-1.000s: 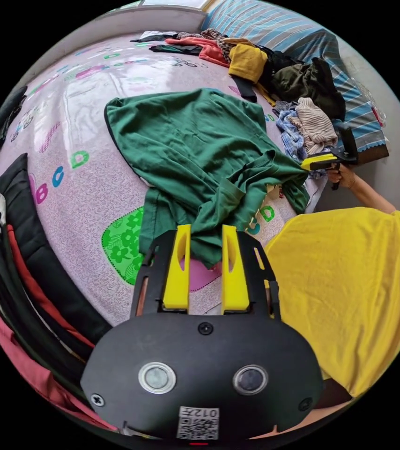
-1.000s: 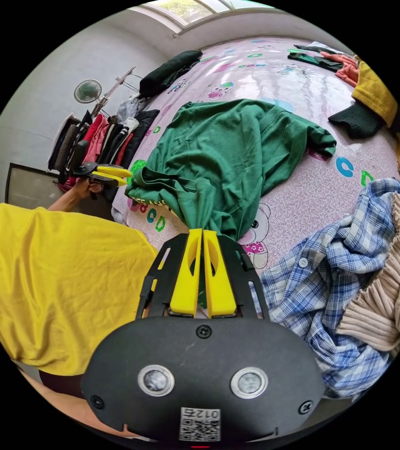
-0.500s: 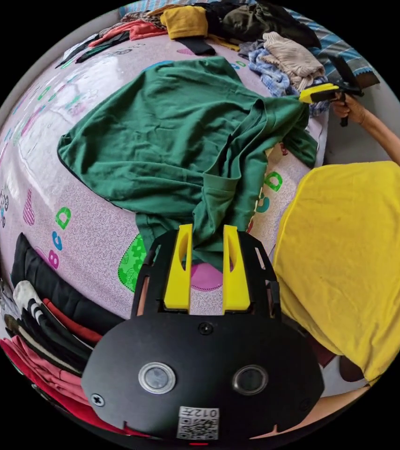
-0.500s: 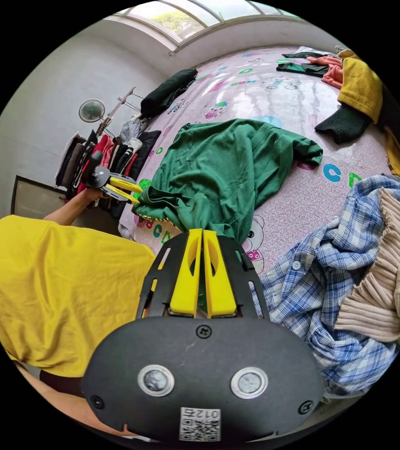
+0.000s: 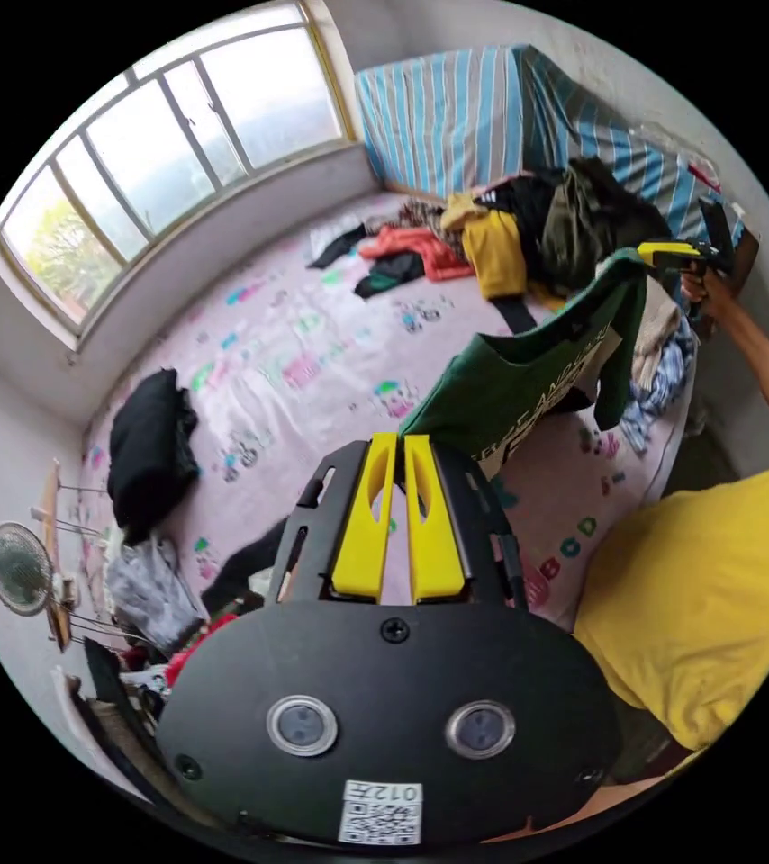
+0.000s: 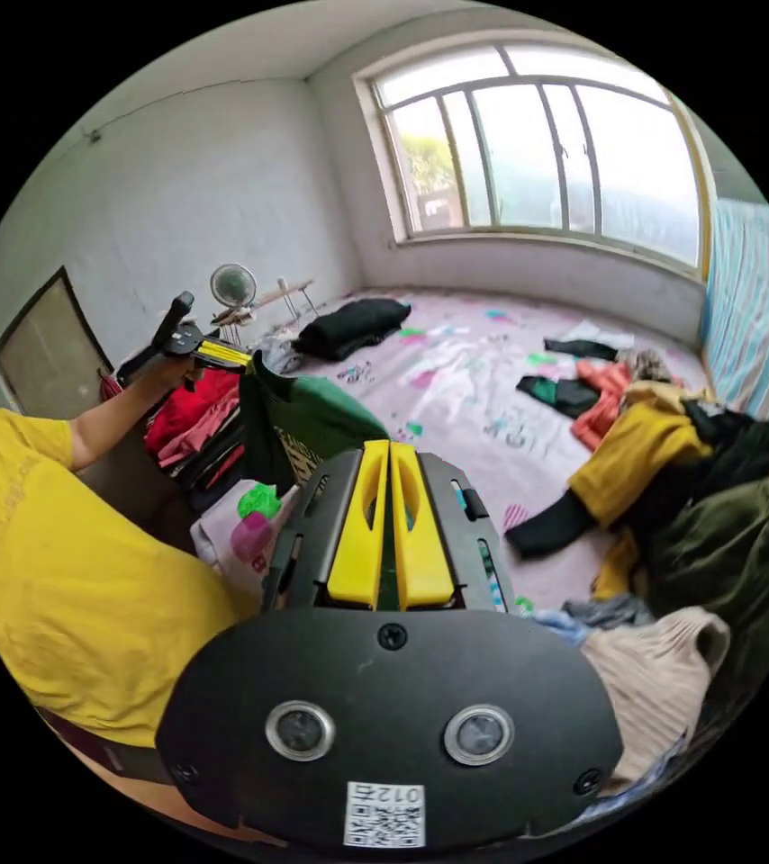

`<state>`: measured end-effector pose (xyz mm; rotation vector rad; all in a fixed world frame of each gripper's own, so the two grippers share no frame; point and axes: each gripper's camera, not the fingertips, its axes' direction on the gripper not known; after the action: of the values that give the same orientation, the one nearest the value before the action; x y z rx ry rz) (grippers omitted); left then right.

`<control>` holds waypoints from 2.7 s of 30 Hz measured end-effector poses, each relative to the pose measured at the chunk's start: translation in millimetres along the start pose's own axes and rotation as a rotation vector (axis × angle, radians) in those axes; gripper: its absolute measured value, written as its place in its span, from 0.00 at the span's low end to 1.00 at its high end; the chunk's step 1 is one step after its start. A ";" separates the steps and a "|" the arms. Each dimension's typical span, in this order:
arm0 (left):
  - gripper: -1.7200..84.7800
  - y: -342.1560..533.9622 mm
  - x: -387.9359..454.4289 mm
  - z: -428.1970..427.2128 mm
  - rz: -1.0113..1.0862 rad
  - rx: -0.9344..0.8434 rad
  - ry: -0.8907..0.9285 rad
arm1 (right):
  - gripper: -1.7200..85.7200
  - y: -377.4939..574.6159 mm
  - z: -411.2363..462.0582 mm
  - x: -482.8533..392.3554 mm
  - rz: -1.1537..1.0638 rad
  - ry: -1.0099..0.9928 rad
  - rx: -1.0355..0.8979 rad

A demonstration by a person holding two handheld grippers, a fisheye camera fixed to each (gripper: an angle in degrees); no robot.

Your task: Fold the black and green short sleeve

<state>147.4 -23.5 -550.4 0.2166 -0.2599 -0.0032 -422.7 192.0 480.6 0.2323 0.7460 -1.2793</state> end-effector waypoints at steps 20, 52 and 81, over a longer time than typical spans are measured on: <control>0.02 -22.0 101.9 -279.0 0.088 0.279 -0.430 | 0.02 -82.3 -144.9 -232.4 -0.278 0.220 0.377; 0.02 -146.8 -226.4 149.0 -0.379 -0.462 0.237 | 0.02 -149.1 286.3 117.7 0.217 0.198 -0.363; 0.11 224.9 -238.2 164.0 -0.754 -0.583 0.409 | 0.05 311.5 91.4 227.3 0.810 0.073 -0.542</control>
<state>-130.3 168.8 -408.5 -0.2759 0.2462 -0.7664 -79.7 58.6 333.5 0.1142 0.9047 -0.2839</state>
